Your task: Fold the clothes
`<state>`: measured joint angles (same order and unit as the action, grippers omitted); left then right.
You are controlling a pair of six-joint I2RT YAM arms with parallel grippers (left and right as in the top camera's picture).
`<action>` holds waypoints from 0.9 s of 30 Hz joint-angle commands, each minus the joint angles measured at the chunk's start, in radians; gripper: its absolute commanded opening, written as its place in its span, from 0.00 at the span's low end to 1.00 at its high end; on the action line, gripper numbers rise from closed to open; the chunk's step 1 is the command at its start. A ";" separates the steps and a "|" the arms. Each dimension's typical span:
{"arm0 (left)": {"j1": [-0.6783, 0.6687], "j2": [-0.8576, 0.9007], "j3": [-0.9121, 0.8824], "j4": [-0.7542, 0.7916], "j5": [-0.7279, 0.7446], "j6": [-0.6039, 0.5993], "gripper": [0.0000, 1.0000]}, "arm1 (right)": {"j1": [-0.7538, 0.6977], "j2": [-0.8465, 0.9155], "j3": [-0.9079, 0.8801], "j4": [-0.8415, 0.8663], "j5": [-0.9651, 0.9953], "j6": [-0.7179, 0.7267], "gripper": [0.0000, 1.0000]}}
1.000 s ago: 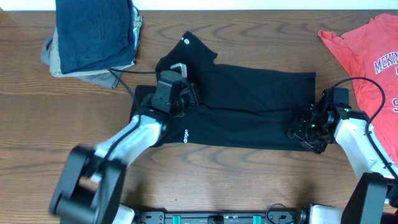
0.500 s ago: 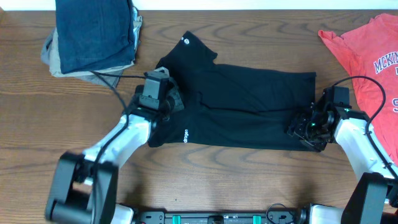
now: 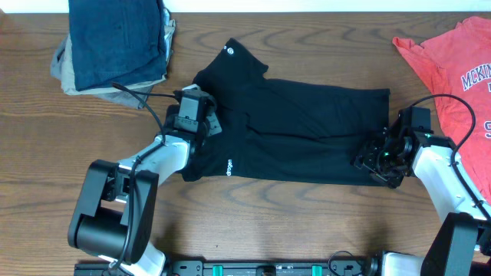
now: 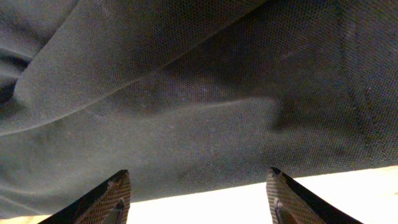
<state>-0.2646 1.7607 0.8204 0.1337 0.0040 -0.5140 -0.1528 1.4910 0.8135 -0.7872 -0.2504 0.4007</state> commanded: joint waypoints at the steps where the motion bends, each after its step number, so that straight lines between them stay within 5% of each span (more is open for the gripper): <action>1: 0.027 0.041 -0.003 0.019 -0.043 0.050 0.08 | 0.009 -0.014 0.015 0.002 0.000 -0.013 0.68; 11: 0.078 0.049 -0.002 0.032 -0.031 0.050 0.09 | 0.009 -0.014 0.015 -0.020 0.000 -0.014 0.68; 16: 0.091 -0.115 -0.002 -0.118 0.026 0.050 0.17 | 0.009 -0.014 0.015 -0.021 0.000 -0.014 0.68; 21: 0.091 -0.326 -0.002 -0.350 0.026 0.050 0.41 | 0.009 -0.014 0.015 -0.018 0.000 -0.013 0.69; 27: 0.090 -0.412 -0.004 -0.490 0.087 0.061 0.39 | 0.010 -0.014 0.015 0.006 -0.001 -0.013 0.68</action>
<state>-0.1764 1.3376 0.8169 -0.3332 0.0456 -0.4709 -0.1528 1.4910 0.8150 -0.7914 -0.2504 0.4004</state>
